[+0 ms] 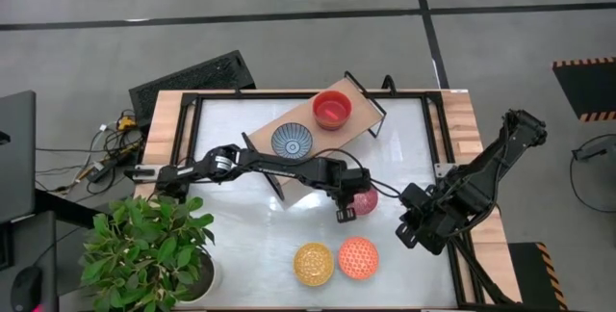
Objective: Place and stack bowls onto a shelf
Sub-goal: Stack the patterned red bowl on top of the patterned blue bowl on the shelf
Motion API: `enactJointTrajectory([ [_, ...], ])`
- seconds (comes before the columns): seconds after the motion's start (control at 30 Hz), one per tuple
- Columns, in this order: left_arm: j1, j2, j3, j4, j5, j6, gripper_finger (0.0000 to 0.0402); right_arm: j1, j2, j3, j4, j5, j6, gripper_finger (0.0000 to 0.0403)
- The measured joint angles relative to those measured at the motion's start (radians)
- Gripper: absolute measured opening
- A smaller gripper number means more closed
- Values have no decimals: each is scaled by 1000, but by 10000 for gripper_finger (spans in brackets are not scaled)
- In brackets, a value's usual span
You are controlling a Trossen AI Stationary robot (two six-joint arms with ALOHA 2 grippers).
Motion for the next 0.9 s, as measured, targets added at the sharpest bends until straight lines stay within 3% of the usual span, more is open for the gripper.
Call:
enactJointTrajectory([
  [0.27, -7, 0, 4, -8, 0, -38, 0, 0, 0, 0, 1, 0, 0, 36],
  [0.43, -9, -3, 73, -10, 83, -40, 0, 0, 0, 0, 1, 1, 0, 36],
  [0.53, -9, -3, 135, -31, 103, 44, 0, 0, 0, 0, 1, 2, 0, 36],
  [0.63, -7, -3, 203, -54, 192, 190, 0, 1, 0, 0, 1, 1, -16, 36],
  [0.7, -10, -29, 189, -61, 227, 309, 7, 1, 0, 0, 0, 1, -24, 36],
  [0.9, -13, -41, 185, -106, 283, 526, 80, 12, 0, 0, -1, -5, -26, 36],
])
